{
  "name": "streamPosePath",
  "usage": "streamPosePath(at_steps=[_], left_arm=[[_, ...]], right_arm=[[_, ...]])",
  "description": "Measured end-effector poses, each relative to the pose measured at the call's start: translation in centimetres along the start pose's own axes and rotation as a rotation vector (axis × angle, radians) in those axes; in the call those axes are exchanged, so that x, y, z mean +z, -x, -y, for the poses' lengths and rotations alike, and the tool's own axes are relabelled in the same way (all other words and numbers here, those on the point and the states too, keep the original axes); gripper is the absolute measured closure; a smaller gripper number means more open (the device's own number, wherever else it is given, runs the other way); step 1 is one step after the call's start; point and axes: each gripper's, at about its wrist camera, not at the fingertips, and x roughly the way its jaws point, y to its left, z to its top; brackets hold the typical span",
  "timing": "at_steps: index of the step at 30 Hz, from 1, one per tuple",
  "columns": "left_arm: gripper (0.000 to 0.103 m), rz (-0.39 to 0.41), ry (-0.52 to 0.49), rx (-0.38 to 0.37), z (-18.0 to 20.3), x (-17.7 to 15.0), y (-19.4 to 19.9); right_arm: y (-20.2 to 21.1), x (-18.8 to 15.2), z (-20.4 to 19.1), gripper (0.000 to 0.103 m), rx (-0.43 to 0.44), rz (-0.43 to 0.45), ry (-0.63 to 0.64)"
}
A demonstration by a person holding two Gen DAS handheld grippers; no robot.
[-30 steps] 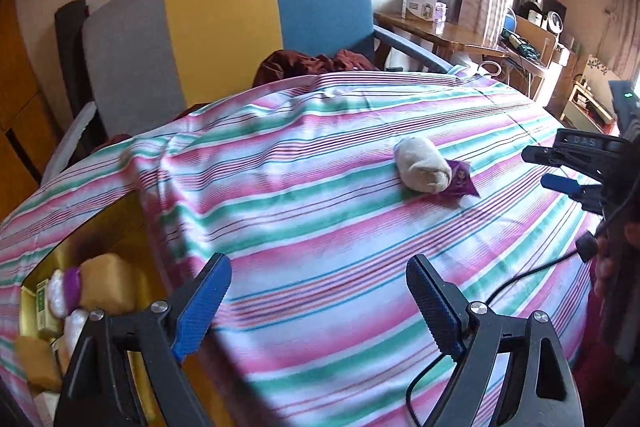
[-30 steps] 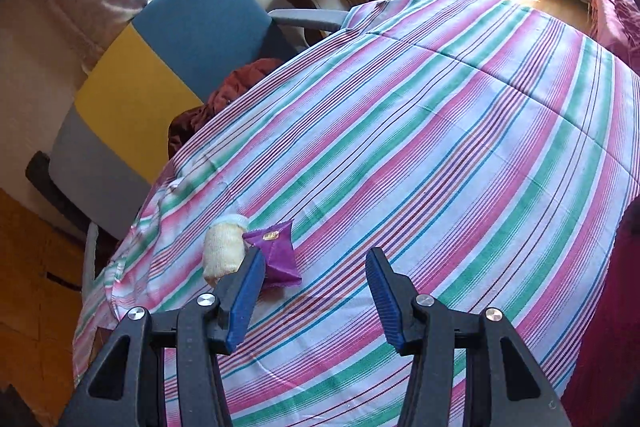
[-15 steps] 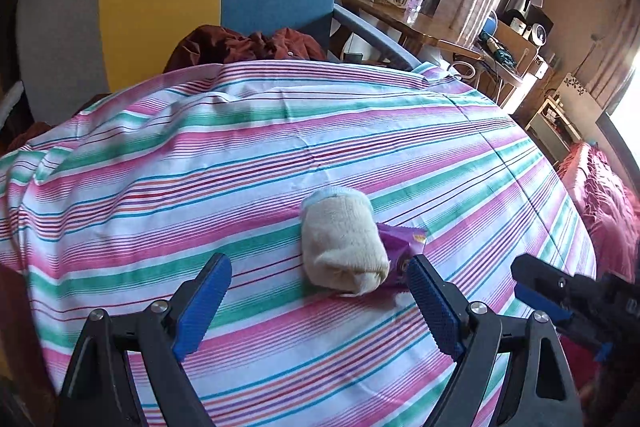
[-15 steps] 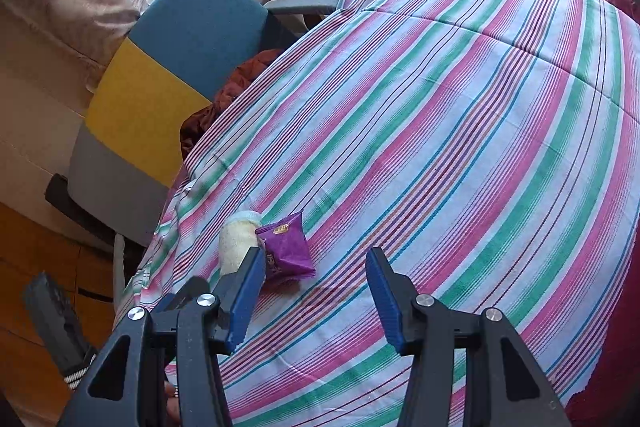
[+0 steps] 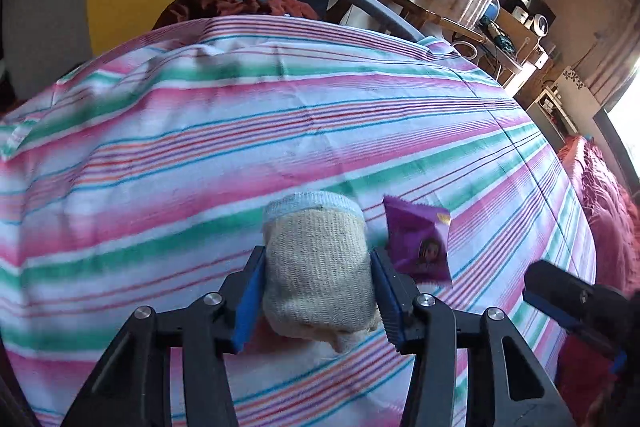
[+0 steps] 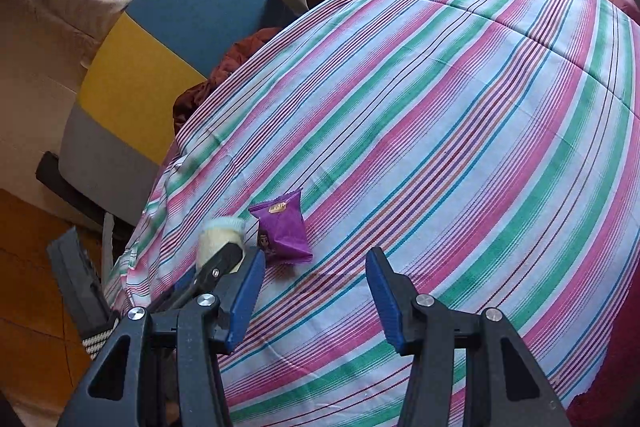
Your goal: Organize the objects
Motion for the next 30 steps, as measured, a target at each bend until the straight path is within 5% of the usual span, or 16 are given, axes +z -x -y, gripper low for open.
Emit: streamPosePath(at_steps=[6,13,22,30], left_arm=[[0.051,0.05,0.064,0.028,-3.2,-6.5,5.0],[0.052,0.145,-0.046,0.102,-2.6,-12.8,8.6],[0.052,0.164,-0.065,0.072,-3.0,-12.5,8.2],[0.051,0.154,-0.025,0.037,-3.7,-12.5,8.3]], right_arm=[[-0.5,-0.3,-0.7,0.05,-0.011,-0.024,0.038],[-1.3,-1.0,-2.2,0.05,-0.037,-0.052,0.125],[-3.6,-1.6,-4.6,0.05,-0.118,-0.11,0.248],[-8.3,1.2,-6.2,0.05,-0.236,-0.133,0.283]])
